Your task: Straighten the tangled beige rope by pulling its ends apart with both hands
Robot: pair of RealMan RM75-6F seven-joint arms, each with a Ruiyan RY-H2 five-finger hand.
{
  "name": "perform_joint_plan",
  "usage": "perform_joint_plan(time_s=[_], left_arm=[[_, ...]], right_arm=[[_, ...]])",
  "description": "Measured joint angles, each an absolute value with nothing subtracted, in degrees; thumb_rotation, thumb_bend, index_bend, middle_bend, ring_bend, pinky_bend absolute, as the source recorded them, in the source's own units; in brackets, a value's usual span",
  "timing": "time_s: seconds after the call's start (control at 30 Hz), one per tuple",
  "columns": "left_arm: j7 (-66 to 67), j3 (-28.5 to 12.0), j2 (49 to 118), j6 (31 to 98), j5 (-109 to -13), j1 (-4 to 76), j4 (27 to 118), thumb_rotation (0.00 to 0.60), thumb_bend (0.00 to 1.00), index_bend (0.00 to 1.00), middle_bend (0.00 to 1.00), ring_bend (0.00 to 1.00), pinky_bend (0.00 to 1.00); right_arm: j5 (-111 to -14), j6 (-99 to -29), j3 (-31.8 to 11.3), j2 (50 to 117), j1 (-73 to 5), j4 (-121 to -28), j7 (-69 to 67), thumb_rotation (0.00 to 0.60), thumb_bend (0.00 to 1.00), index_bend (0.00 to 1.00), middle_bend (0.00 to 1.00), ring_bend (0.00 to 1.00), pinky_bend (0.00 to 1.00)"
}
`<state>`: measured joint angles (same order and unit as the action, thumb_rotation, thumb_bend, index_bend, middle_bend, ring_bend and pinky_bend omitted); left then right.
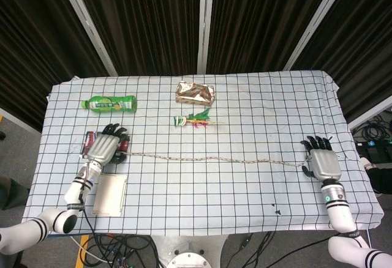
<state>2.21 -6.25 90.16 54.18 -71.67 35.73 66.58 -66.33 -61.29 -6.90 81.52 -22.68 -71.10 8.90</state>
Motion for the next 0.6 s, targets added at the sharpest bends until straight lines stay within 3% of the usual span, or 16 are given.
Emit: perform_joint_plan(time_s=[0.27, 0.6], left_arm=[[0.9, -7.7, 80.5, 60.5, -72.1, 32.3, 76.0, 0.6, 0.16, 0.29, 0.13, 0.0, 0.0], [0.9, -6.2, 70.7, 77.7, -73.9, 19.9, 85.3, 0.6, 0.13, 0.29, 0.13, 0.0, 0.0]], right_arm=[[-70.6, -69.7, -8.0, 73.5, -19.6, -80.8, 6.7, 0.6, 0.26, 0.14, 0.1, 0.0, 0.0], [-79.5, -83.5, -5.9, 63.0, -10.6, -92.0, 0.3, 0.6, 0.3, 0.14, 0.11, 0.0, 0.0]])
